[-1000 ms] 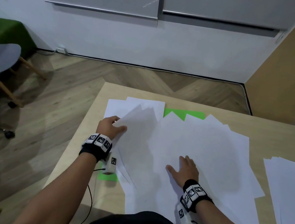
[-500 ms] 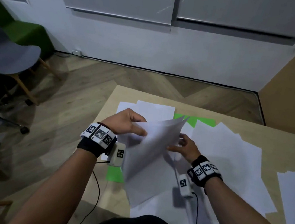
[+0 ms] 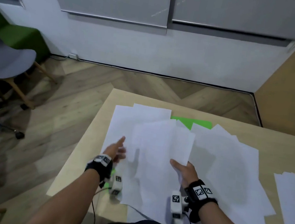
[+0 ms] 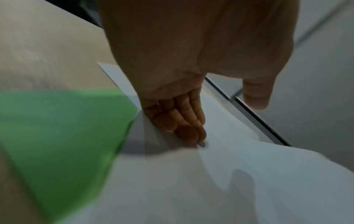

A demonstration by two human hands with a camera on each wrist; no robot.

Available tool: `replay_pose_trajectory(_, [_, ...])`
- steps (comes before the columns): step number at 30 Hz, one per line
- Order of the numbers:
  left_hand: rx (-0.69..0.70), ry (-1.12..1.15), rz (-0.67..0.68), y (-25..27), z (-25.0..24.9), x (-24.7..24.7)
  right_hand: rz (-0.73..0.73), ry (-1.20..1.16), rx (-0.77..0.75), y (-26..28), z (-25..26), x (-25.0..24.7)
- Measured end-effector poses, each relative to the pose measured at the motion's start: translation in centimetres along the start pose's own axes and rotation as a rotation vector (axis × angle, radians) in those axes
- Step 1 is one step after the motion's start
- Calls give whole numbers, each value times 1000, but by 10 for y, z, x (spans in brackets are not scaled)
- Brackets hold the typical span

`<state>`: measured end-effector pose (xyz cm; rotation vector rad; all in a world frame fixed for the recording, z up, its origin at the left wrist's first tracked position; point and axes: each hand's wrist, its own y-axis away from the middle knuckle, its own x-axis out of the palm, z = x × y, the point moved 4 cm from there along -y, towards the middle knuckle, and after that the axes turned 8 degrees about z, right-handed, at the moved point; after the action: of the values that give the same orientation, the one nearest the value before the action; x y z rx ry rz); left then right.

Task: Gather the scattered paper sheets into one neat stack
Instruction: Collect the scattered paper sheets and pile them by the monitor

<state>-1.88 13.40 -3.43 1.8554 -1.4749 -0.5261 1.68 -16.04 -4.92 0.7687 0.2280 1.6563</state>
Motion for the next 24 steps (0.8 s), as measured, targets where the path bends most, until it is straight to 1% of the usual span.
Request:
replay_pose_trajectory(1, [-14, -8, -5, 2, 13, 10, -18, -16, 1, 0, -2, -3])
replay_pose_trajectory(3, [49, -85, -54, 6, 28, 27, -69, -8, 25, 1, -6, -8])
replay_pose_trajectory(4, [61, -126, -46, 7, 32, 35, -95, 16, 42, 0, -9, -12])
replay_pose_trajectory(5, [71, -191, -29, 4, 37, 41, -127, 51, 56, -3, -13, -16])
replay_pose_trajectory(6, [71, -304, -44, 4, 38, 43, -150, 95, 64, -4, -15, -18])
replay_pose_trajectory(8, [81, -487, -144, 4, 37, 44, -192, 180, 74, -9, -18, -23])
replay_pose_trajectory(10, [96, -548, -192, 3, 40, 47, -148, 289, 107, -13, -20, -23])
replay_pose_trajectory(12, [131, -621, -193, 6, 41, 51, -77, 408, 135, -13, -19, -17])
replay_pose_trajectory(13, [148, -639, -181, 4, 42, 51, -71, 456, 132, -12, -15, -14])
replay_pose_trajectory(15, [169, -613, -179, 0, 39, 46, -75, 454, 100, -7, -5, -9])
replay_pose_trajectory(17, [219, -539, -256, 1, 30, 39, -32, 320, 81, 0, 8, -5])
replay_pose_trajectory(18, [237, -465, -296, 3, 24, 37, -15, 240, 77, 3, 14, -4])
replay_pose_trajectory(19, [248, -376, -309, 3, 21, 36, -14, 181, 79, 5, 19, -5])
replay_pose_trajectory(21, [212, -257, -224, 3, 16, 41, -31, 116, 76, 6, 22, -12])
replay_pose_trajectory(24, [196, -34, 39, 5, 13, 69, 5, 62, 45, 16, 21, -17])
